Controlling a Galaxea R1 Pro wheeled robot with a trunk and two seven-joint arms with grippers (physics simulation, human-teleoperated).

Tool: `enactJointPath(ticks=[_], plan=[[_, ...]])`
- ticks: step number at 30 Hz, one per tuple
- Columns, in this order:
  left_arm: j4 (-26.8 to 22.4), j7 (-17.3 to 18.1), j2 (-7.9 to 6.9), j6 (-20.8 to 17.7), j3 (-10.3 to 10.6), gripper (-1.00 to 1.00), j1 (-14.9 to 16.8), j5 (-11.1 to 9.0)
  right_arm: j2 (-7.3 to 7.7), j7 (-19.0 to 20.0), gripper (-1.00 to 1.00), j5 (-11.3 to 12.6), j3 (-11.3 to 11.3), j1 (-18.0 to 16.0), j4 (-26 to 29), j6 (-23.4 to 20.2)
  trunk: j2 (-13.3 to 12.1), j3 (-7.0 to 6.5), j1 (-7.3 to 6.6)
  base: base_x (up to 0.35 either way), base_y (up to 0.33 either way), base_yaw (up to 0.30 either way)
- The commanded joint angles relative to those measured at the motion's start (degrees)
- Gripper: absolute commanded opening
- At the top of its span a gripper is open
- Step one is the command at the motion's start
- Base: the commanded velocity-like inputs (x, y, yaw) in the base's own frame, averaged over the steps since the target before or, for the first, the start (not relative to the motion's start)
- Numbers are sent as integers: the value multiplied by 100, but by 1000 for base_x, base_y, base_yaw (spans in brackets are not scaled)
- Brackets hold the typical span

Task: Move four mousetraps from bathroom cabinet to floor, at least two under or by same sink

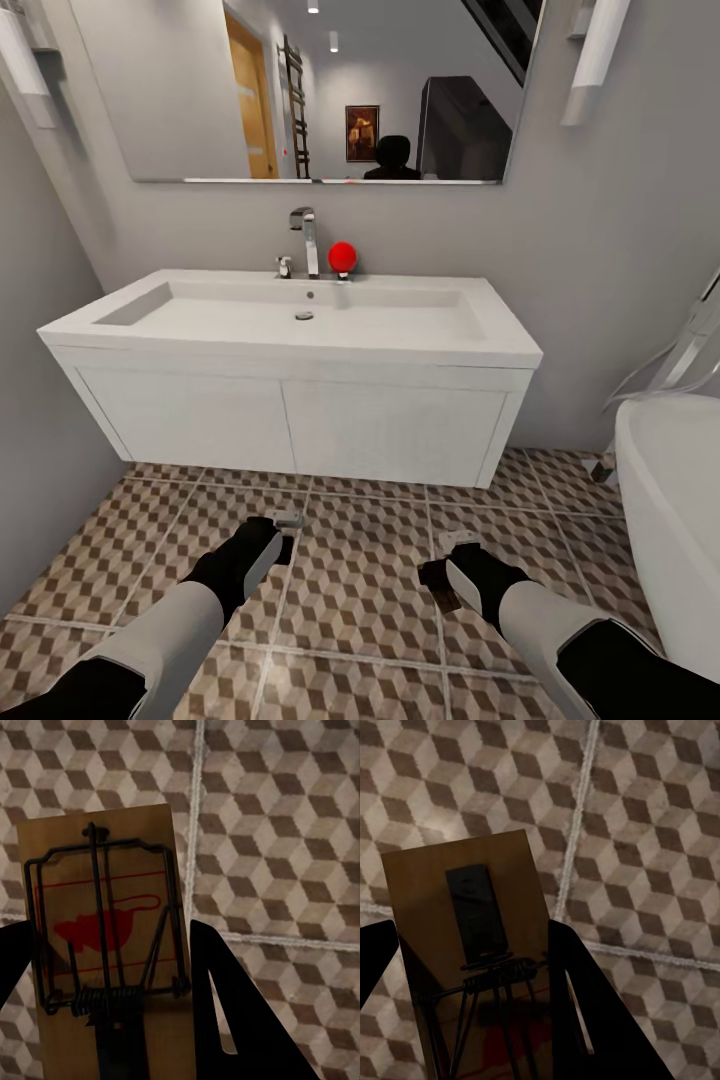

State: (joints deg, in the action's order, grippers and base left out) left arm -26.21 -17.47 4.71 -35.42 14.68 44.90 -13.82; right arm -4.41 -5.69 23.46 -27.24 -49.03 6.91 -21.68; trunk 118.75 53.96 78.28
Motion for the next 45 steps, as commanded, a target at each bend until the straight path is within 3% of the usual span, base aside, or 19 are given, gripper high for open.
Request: enactJointPath(ticks=[1, 15, 28, 45], plan=[[-11, -44, -5, -27, 44, -100, 6, -42, 1, -37, -100, 62, -45, -2, 12, -29, 2, 5, -1, 0, 0, 0], [-12, -40, -5, -7, 52, -100, 4, -42, -15, -37, -100, 62, -45, -2, 12, -29, 2, 5, -1, 31, 0, 0], [-24, -45, -5, 7, 53, -100, 2, -42, -16, -37, -100, 62, -45, -2, 12, -29, 2, 5, -1, 252, 0, 0], [-25, -55, -11, 14, 44, -100, 2, -42, -22, -11, -100, 62, -44, -2, 12, -21, 2, 5, -1, 8, 0, 0]])
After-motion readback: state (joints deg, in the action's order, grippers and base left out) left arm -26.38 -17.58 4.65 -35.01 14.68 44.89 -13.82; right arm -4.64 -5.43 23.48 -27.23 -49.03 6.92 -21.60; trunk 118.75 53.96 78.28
